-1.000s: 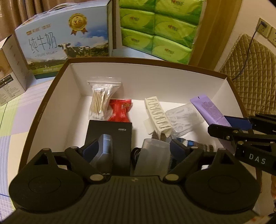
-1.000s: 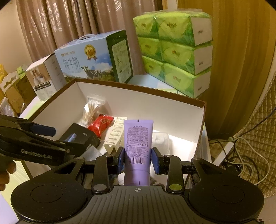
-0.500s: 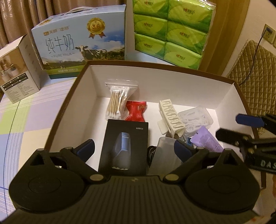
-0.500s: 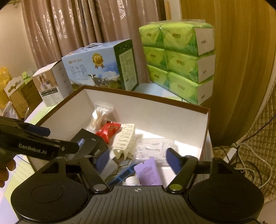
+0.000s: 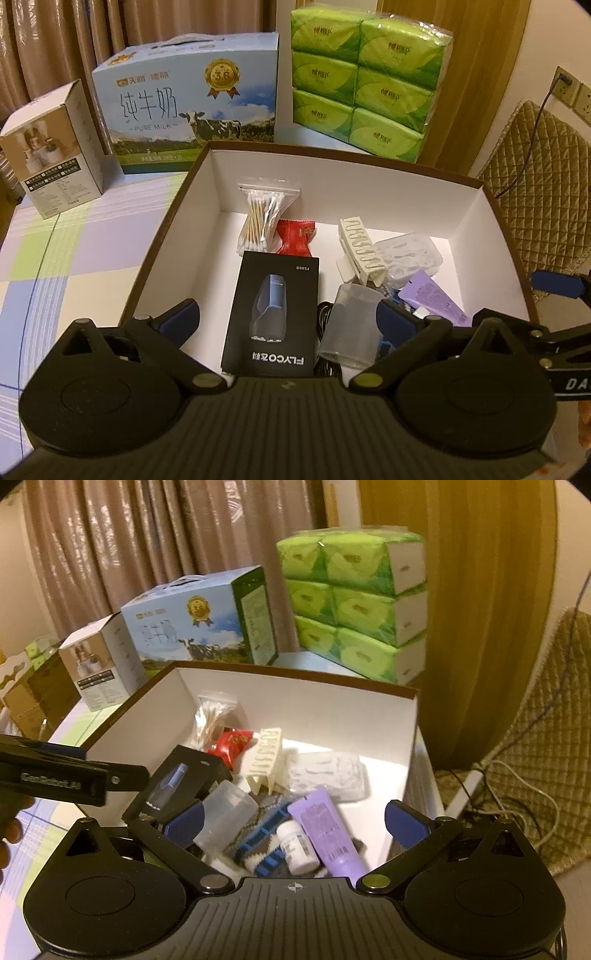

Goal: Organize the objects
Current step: 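Lower both items into the box and open both grippers, then withdraw both grippers from the box back over the table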

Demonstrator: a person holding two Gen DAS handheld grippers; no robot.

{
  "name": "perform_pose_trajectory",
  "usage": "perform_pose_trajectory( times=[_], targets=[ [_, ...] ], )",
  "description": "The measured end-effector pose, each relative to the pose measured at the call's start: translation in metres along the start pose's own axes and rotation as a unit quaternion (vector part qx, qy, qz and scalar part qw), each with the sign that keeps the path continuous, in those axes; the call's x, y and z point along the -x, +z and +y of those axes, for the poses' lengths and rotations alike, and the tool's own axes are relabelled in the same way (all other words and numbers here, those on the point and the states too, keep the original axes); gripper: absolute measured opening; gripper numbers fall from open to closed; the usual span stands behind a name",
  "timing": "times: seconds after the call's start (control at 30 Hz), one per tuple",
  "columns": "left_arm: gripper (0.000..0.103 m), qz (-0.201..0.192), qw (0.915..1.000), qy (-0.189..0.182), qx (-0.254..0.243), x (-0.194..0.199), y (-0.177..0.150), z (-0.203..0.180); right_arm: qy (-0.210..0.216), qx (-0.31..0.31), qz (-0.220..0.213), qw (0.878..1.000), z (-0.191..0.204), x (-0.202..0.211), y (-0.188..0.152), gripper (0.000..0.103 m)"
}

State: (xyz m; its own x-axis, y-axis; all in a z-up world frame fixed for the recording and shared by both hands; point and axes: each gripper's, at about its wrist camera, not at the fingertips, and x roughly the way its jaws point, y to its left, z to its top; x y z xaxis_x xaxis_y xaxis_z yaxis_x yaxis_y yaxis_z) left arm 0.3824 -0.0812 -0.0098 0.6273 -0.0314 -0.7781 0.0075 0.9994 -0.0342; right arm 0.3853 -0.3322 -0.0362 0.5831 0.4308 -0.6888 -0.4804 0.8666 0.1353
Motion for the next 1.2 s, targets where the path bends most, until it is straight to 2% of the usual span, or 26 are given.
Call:
perform_pose_trajectory(
  times=[0.2, 0.33, 0.67, 0.93, 1.2],
  targets=[
    [0.102, -0.016, 0.9997, 0.016, -0.004, 0.022, -0.009, -0.001, 0.010, -0.012, 0.004, 1.000, 0.002, 0.013, -0.008, 0.101],
    [0.102, -0.028, 0.9995, 0.014, 0.004, 0.040, -0.018, 0.001, 0.022, -0.018, 0.000, 1.000, 0.005, 0.024, -0.014, 0.101],
    [0.102, -0.055, 0.9977, 0.035, 0.018, 0.085, -0.059, 0.002, 0.036, -0.025, -0.006, 0.999, 0.011, 0.048, -0.035, 0.101],
    [0.102, -0.041, 0.9973, 0.057, 0.021, 0.114, -0.095, 0.005, 0.033, -0.010, 0.005, 0.999, 0.022, 0.070, -0.056, 0.101],
    [0.102, -0.010, 0.9992, 0.032, 0.023, 0.134, -0.127, 0.016, 0.022, -0.021, 0.002, 1.000, 0.043, 0.102, -0.080, 0.101]
  ],
)
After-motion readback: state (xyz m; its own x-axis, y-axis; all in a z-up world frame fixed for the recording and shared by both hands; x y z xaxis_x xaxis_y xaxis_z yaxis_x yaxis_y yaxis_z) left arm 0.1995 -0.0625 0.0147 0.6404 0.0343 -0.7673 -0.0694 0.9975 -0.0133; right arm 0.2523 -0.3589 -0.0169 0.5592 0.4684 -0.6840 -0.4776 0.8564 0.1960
